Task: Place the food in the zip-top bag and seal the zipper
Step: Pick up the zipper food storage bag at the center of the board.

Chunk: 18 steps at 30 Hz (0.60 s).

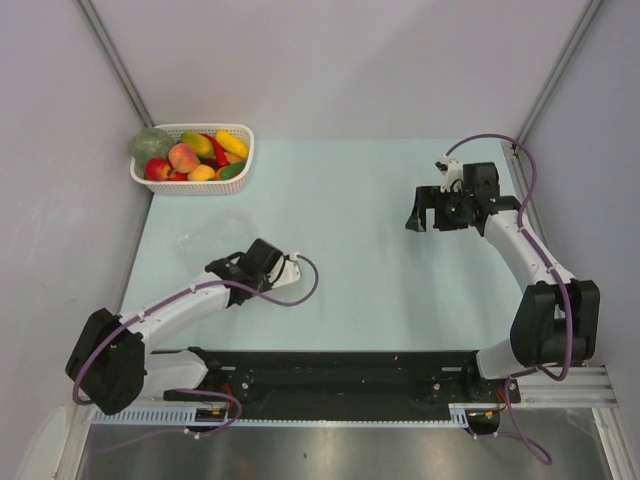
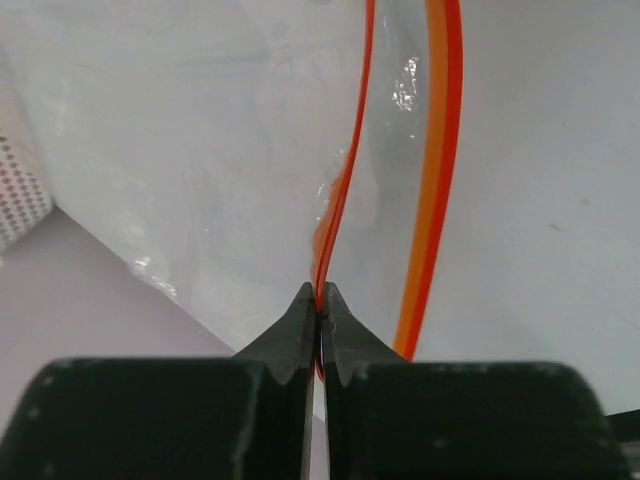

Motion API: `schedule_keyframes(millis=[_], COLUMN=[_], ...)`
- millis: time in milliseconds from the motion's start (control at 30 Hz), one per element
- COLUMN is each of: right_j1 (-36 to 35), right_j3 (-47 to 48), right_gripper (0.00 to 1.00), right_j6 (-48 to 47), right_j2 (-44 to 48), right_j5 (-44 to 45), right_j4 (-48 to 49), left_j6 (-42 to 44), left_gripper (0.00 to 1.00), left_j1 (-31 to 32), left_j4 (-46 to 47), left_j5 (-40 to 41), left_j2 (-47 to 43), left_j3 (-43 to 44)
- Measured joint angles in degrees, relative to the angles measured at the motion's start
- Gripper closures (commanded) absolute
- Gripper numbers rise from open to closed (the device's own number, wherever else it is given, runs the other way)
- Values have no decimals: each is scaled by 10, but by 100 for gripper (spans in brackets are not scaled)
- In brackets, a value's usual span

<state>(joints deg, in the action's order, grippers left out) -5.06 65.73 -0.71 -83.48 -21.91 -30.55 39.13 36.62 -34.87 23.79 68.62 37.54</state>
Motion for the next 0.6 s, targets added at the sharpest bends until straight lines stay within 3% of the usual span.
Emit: schedule_keyframes(millis=[233,400,600], right_j1=[56,100,100], right_j3=[9,24,45], right_gripper=[0,0,0], right_j6=[44,92,141], right_j2=[-26,-26,-1], right_j5=[-91,-143,-170], right_j4=[15,60,110], left_j6=[-78,-181,-323], left_gripper=[100,100,100], left_j1=[0,0,0], left_j4=[-85,-112,-167], left_j5=[-66,-107,-147], left_j2=[79,163,306], left_j3=[246,457,720])
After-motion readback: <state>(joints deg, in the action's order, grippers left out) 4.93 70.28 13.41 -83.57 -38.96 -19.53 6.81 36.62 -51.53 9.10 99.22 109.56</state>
